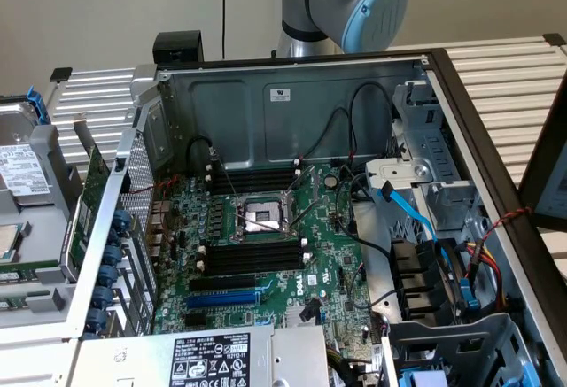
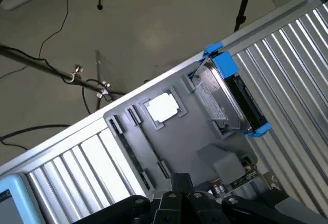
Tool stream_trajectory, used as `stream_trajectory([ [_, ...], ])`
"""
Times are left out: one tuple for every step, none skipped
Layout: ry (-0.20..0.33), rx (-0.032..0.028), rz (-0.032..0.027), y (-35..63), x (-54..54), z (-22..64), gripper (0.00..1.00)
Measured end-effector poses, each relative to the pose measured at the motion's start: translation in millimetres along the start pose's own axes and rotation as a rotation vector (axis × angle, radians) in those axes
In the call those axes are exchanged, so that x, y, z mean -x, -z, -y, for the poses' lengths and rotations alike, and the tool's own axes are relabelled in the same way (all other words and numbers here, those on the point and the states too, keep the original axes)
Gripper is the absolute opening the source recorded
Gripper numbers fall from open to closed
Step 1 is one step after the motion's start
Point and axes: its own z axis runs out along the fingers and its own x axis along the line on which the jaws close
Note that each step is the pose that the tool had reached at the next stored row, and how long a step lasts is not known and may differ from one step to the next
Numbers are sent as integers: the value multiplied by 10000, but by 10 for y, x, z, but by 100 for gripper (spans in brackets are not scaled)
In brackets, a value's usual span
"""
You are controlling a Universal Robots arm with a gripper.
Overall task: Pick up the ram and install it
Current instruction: 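Reach for the ram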
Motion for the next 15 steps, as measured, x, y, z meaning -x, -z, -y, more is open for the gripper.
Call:
stream_trajectory([
  [181,3,-15,-3,0,0,11],
  [353,5,-30,-6,0,0,11],
  [538,8,-46,-8,0,1,11],
  [735,11,-62,-11,0,1,11],
  [896,14,-76,-13,0,1,11],
  [1087,17,-93,-15,0,1,11],
  [1271,19,-108,-17,0,2,11],
  [1451,22,-124,-18,0,2,11],
  [1630,26,-140,-20,0,2,11],
  [1808,28,-155,-21,0,2,11],
  [1988,31,-171,-22,0,2,11],
  [2183,34,-189,-23,0,2,11],
  [2357,34,-207,-23,0,2,11],
  [2535,35,-228,-24,0,2,11],
  [2713,31,-251,-24,0,1,11],
])
